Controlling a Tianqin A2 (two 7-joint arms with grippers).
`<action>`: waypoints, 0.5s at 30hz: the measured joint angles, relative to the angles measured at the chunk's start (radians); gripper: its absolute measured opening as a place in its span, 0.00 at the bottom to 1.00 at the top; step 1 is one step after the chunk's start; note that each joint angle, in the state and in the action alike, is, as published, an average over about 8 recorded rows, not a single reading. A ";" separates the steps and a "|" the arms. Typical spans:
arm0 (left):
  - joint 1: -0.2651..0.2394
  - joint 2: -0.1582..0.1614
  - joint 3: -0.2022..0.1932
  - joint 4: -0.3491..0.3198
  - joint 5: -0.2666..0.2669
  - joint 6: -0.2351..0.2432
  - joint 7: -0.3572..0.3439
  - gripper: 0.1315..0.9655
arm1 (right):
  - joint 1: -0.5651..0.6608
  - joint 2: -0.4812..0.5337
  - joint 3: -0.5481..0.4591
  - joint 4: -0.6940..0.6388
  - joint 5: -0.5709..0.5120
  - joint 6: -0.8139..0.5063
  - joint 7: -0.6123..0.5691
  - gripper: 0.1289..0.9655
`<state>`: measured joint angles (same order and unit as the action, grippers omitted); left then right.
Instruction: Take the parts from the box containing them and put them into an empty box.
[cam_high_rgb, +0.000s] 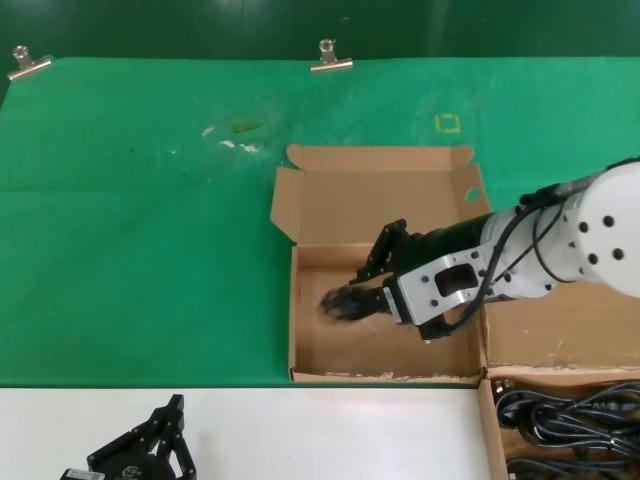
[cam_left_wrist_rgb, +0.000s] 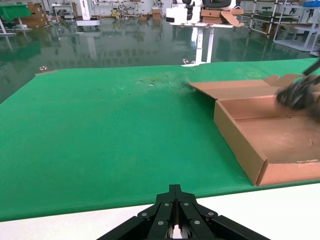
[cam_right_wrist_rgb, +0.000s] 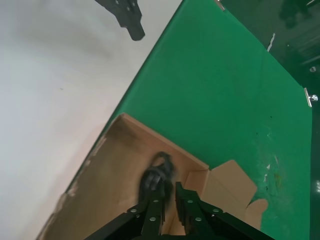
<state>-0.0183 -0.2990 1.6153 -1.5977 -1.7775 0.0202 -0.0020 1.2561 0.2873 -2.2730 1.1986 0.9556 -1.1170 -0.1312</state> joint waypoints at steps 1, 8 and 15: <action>0.000 0.000 0.000 0.000 0.000 0.000 0.000 0.02 | 0.001 -0.010 -0.003 -0.017 -0.001 0.012 -0.009 0.05; 0.000 0.000 0.000 0.000 0.000 0.000 0.000 0.02 | 0.006 -0.042 -0.010 -0.086 0.006 0.075 -0.059 0.13; 0.000 0.000 0.000 0.000 0.000 0.000 0.000 0.02 | 0.002 -0.038 0.002 -0.079 0.025 0.101 -0.075 0.17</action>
<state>-0.0183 -0.2990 1.6153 -1.5977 -1.7775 0.0202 -0.0020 1.2583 0.2497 -2.2709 1.1195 0.9811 -1.0160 -0.2064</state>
